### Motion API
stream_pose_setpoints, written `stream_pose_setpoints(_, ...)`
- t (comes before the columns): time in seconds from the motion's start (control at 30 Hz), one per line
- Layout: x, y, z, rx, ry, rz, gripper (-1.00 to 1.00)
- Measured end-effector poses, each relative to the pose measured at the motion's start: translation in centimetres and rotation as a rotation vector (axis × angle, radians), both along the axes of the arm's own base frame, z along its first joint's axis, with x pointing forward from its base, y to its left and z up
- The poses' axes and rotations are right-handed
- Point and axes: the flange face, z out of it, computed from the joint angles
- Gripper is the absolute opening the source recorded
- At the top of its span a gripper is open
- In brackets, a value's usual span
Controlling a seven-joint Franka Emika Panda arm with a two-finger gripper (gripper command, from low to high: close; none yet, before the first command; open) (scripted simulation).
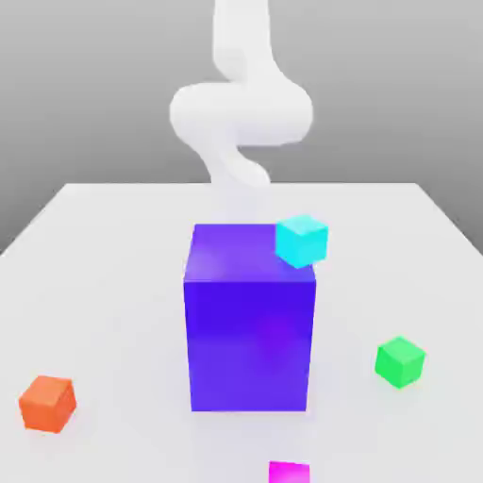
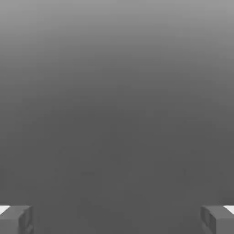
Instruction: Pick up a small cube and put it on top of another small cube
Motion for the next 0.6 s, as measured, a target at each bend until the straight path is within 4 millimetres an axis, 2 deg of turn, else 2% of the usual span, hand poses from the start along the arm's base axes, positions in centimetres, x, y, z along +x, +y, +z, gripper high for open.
stream_pose_setpoints(0.13,4.8,0.5,-5.2,-0.096,0.095,0.155,0.00)
stream_pose_setpoints(0.3,9.5,1.5,-12.4,-0.202,0.204,0.351,0.00)
stream_pose_setpoints(0.47,13.0,2.5,-20.3,-0.296,0.306,0.555,0.00)
stream_pose_setpoints(0.6,14.8,3.5,-27.0,-0.364,0.383,0.727,0.00)
